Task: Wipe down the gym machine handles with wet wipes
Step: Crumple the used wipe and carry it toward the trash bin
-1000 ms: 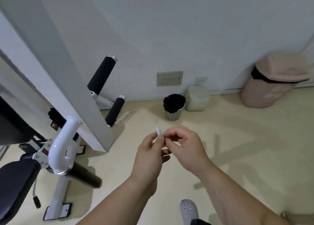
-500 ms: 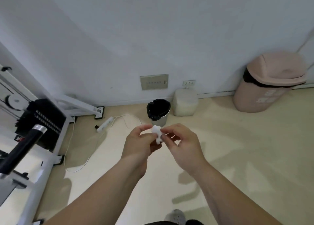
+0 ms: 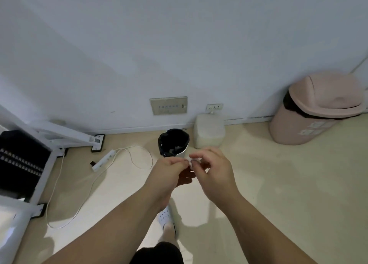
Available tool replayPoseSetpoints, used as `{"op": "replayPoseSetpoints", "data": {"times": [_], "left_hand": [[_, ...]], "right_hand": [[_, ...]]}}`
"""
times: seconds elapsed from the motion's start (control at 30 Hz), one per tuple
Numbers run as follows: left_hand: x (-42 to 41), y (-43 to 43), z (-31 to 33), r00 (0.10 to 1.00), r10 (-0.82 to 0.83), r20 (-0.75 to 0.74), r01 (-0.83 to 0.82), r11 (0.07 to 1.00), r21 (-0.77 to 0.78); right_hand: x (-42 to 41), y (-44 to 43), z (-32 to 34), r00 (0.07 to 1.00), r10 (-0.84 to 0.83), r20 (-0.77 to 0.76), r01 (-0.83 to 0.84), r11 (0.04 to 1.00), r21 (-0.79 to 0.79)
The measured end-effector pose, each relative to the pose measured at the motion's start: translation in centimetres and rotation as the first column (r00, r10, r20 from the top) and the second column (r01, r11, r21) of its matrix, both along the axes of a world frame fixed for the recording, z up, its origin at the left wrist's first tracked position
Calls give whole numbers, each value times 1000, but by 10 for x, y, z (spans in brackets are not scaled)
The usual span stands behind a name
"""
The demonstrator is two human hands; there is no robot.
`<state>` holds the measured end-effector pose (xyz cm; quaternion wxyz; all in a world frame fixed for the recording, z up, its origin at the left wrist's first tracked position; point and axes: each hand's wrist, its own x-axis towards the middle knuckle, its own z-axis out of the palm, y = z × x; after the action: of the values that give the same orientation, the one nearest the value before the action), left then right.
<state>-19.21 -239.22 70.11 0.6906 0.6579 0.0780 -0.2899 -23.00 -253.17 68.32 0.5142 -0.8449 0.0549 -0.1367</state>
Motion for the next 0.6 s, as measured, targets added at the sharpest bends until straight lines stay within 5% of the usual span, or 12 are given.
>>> {"op": "replayPoseSetpoints", "data": {"times": [0.13,0.27,0.47,0.6], "left_hand": [[82,-19,-12,997,-34,-69,27,995,-95],[158,-26,-12,991,-62,-123,49,993,-105],[255,-32,-26,985,-87,-147,90,996,13],[303,-24,-46,982,69,-175,-45,990,134]], "right_hand": [[69,-22,-14,999,-36,-39,32,995,-93],[129,-30,-16,992,-22,-122,19,1000,-24],[224,-36,-26,970,-61,-233,84,993,88],[284,-61,-51,941,10,-337,-2,1000,23]]}}
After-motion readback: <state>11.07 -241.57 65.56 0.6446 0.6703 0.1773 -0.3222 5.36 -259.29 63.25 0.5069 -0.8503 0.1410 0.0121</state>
